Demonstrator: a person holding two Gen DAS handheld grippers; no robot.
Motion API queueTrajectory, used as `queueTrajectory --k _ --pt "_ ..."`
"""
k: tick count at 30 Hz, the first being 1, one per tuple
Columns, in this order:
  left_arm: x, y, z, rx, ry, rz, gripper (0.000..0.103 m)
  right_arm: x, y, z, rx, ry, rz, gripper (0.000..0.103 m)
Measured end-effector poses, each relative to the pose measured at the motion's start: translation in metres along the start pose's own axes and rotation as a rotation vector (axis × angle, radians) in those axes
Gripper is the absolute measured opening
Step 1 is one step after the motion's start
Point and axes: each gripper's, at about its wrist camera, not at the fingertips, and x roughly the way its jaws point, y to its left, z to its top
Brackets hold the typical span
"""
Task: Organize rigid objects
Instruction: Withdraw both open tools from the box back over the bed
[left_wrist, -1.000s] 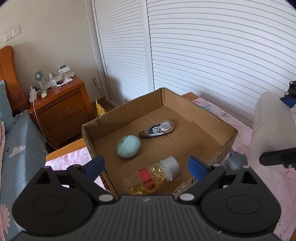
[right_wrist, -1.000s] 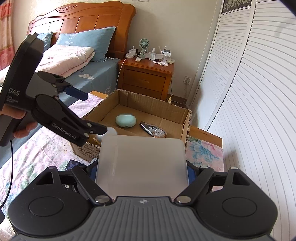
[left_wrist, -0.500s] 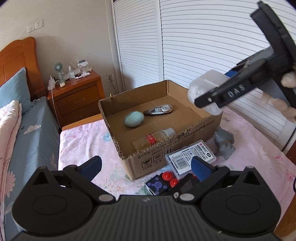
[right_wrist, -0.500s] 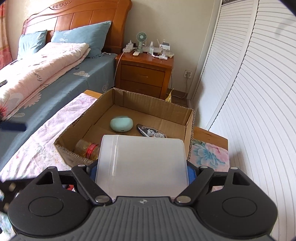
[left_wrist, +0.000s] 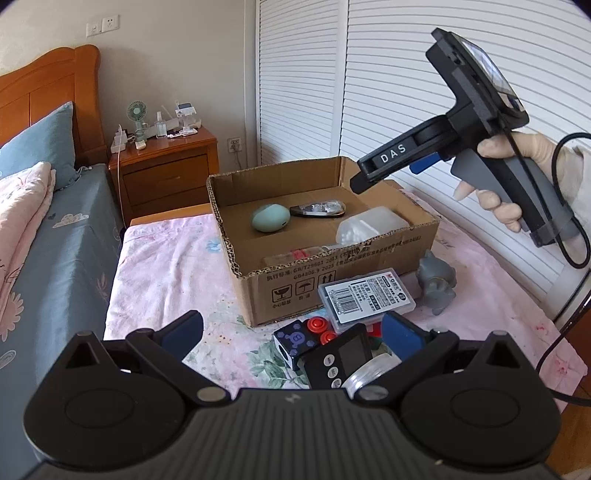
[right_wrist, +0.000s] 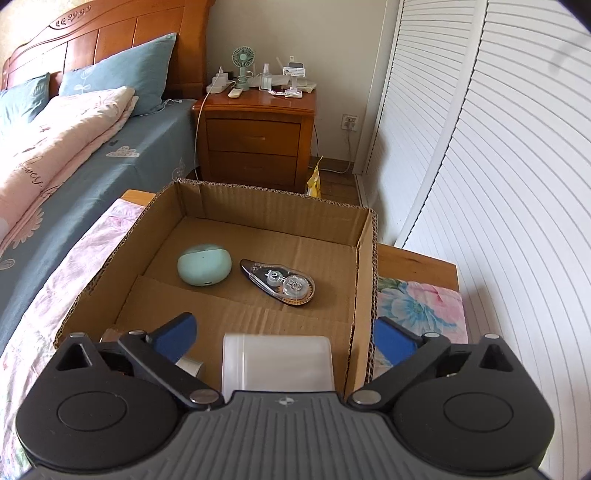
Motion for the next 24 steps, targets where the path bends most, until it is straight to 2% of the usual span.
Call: queueTrajectory --k 10,13,17,24 --pt "0.003 -0.006 -0.005 -0.004 0.032 0.003 0.102 -0.029 0.001 -0.038 0.022 -0.023 0.017 0.103" --pt "0.005 -0.008 -0.009 0.004 0.049 0.010 0.102 -0.038 0.003 -0.058 0.026 -0.041 0.015 0.103" --pt "0.009 -0.005 -0.015 -0.019 0.075 0.011 0.102 -0.047 0.008 -0.091 0.021 -0.066 -0.029 0.103" --pt "0.018 -0.010 -0.019 -0.012 0.112 -0.005 0.102 -0.050 0.011 -0.144 0.028 -0.049 -0.059 0.103"
